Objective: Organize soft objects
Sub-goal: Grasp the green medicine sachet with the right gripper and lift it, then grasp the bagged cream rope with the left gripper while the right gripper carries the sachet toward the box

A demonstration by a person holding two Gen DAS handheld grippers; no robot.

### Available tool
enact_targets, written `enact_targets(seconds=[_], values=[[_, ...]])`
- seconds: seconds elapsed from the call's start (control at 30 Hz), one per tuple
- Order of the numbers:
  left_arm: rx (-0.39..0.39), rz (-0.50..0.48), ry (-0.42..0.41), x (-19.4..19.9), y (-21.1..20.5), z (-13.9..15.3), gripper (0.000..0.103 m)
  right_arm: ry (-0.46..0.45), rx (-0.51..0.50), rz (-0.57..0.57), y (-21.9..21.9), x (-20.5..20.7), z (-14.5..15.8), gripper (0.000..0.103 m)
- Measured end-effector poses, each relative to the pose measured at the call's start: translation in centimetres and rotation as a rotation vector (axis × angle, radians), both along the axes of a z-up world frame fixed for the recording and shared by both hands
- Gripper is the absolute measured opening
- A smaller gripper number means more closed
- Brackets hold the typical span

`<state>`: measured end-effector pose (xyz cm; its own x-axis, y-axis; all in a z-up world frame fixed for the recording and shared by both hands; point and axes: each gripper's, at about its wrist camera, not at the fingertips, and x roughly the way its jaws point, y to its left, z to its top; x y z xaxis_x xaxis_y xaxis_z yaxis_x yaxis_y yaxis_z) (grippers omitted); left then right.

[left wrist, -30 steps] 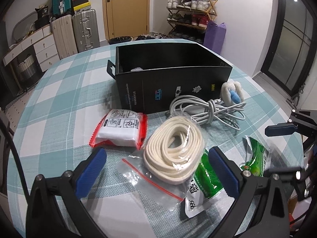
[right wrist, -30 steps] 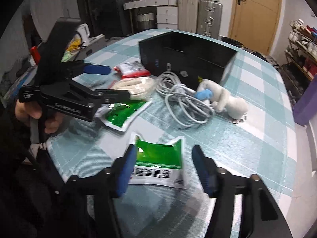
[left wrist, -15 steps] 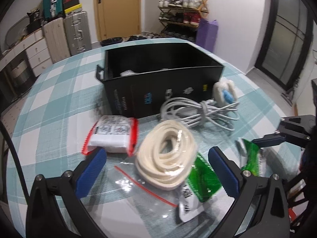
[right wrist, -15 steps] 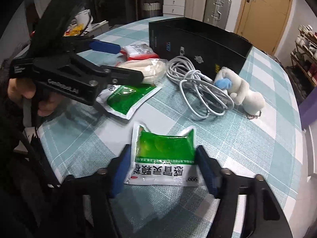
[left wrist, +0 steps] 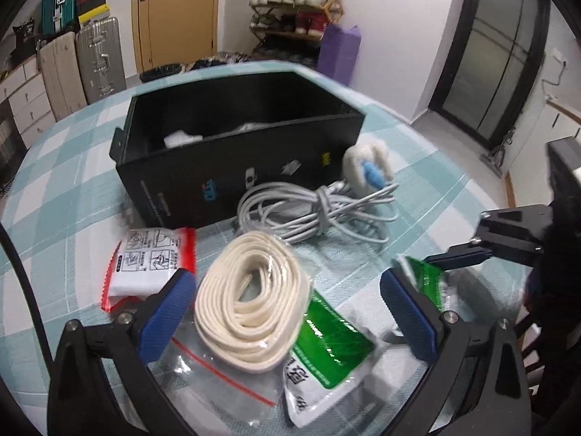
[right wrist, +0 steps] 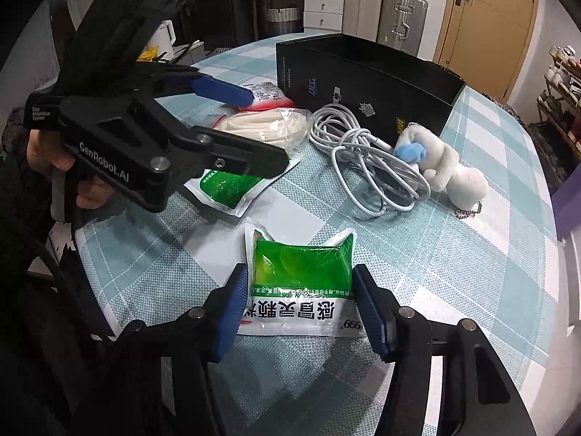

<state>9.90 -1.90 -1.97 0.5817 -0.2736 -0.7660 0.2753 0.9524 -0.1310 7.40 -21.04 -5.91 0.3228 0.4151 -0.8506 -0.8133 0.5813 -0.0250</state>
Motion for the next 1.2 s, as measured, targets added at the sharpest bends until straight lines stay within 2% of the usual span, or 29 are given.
enact_targets(seconds=[0.13, 0.2, 0.33, 0.4, 0.47, 0.53, 0.6, 0.67, 0.8, 0.97, 1.2], values=[[0.004, 0.022, 0.019, 0.6, 0.0, -0.6, 0.097, 0.002, 0.003, -0.001, 0.0, 0.0, 0.0, 0.058], [0.004, 0.022, 0.029, 0.7, -0.1, -0.8, 0.086, 0.005, 0.008, -0.001, -0.1, 0.0, 0.0, 0.058], [0.002, 0.036, 0.034, 0.5, -0.1, -0.9, 0.080, 0.006, 0.008, -0.003, -0.3, 0.1, 0.0, 0.058], [-0.005, 0.048, 0.039, 0.4, 0.1, -1.0, 0.070, 0.005, 0.006, -0.005, -0.4, 0.2, 0.0, 0.058], [-0.018, 0.059, 0.051, 0.2, 0.5, -1.0, 0.067, 0.003, 0.005, -0.008, -0.5, 0.2, 0.0, 0.058], [-0.019, 0.069, 0.047, 0.0, 0.8, -1.0, 0.059, 0.002, 0.005, -0.012, -0.6, 0.3, 0.0, 0.058], [-0.006, 0.074, 0.036, -0.4, 0.9, -1.0, 0.046, -0.003, 0.005, -0.013, -0.6, 0.4, 0.0, 0.058], [0.012, 0.079, 0.021, -0.6, 0.9, -1.0, 0.038, -0.005, 0.007, -0.013, -0.6, 0.4, 0.0, 0.057], [0.021, 0.088, -0.011, -1.1, 0.9, -0.5, 0.026, -0.010, 0.013, -0.014, -0.7, 0.5, 0.0, 0.055], [0.004, 0.107, -0.036, -1.3, 1.5, 0.4, 0.018, -0.022, 0.020, -0.013, -0.6, 0.5, 0.2, 0.054], [-0.009, 0.114, -0.068, -2.1, 1.7, 1.4, 0.016, -0.053, 0.049, -0.006, -0.9, 0.2, 1.1, 0.052]])
